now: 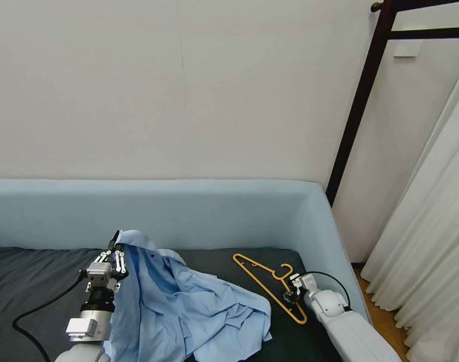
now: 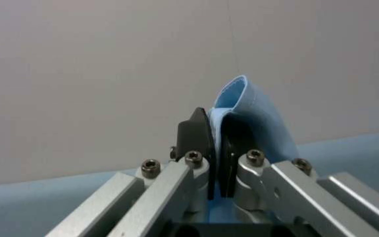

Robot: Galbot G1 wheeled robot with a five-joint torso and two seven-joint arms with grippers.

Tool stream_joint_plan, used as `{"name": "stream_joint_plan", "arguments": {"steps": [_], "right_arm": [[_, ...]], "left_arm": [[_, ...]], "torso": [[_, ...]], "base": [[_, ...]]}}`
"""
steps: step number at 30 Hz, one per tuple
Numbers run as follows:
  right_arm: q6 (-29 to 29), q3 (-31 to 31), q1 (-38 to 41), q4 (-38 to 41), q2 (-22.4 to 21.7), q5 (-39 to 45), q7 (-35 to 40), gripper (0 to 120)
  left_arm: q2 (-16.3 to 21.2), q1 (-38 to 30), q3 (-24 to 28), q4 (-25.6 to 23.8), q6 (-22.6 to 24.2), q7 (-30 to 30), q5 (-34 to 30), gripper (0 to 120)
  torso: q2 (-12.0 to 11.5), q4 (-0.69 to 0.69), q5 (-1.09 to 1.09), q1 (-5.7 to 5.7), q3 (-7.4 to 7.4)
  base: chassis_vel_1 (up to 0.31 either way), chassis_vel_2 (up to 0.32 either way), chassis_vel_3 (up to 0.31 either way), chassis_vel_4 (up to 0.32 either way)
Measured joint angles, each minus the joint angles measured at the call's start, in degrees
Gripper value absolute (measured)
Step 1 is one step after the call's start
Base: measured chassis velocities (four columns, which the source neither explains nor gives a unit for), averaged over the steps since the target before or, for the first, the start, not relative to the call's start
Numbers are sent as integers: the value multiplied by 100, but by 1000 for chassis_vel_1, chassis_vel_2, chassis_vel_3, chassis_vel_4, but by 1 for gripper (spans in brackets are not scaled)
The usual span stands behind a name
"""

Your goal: Pick up the clothes from the sofa and hang them on the clothes hanger.

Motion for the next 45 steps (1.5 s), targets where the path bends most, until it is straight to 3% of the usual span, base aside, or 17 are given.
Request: {"name": "stream_joint_plan", "arguments": {"steps": [11, 17, 23, 26, 31, 35, 40, 45], "right_arm": [[-34, 8, -121, 269, -143, 52, 145, 4], [-5, -164, -340, 1212, -578, 124, 481, 4], [88, -226, -984, 3643, -1416, 323, 997, 4], [284, -103, -1798, 5322, -1934, -73, 1196, 4], [852, -85, -2618, 6668, -2248, -979, 1558, 4], [1350, -288, -3108, 7136, -2360, -1791, 2020, 4], [1912, -587, -3457, 7184, -2309, -2951, 2475, 4], [2038, -980, -3479, 7111, -2159, -3280, 2589, 4]], "left_arm": [[70, -56, 42, 76, -55, -61, -36, 0], [71, -101, 108, 82, -40, -63, -43, 0], [96, -170, 117, 76, -38, -53, -163, 0], [112, -205, 81, 72, -26, -43, -235, 0], [168, -243, 15, 40, 29, -50, -339, 0], [236, -272, -37, -63, 122, -87, -497, 0], [289, -223, -98, -272, 211, -135, -640, 0], [256, -75, -92, -427, 220, -151, -678, 0]], "torso": [[0, -4, 0, 0, 0], [0, -3, 0, 0, 1], [0, 2, -1, 0, 0], [1, -3, 0, -1, -1], [1, 0, 0, -1, -1], [1, -1, 0, -1, -1], [1, -2, 1, -1, 0], [1, 0, 1, -1, 0]], "base": [[0, 0, 0, 0], [0, 0, 0, 0], [0, 0, 0, 0], [0, 0, 0, 0], [0, 0, 0, 0], [0, 0, 0, 0], [0, 0, 0, 0], [0, 0, 0, 0]]}}
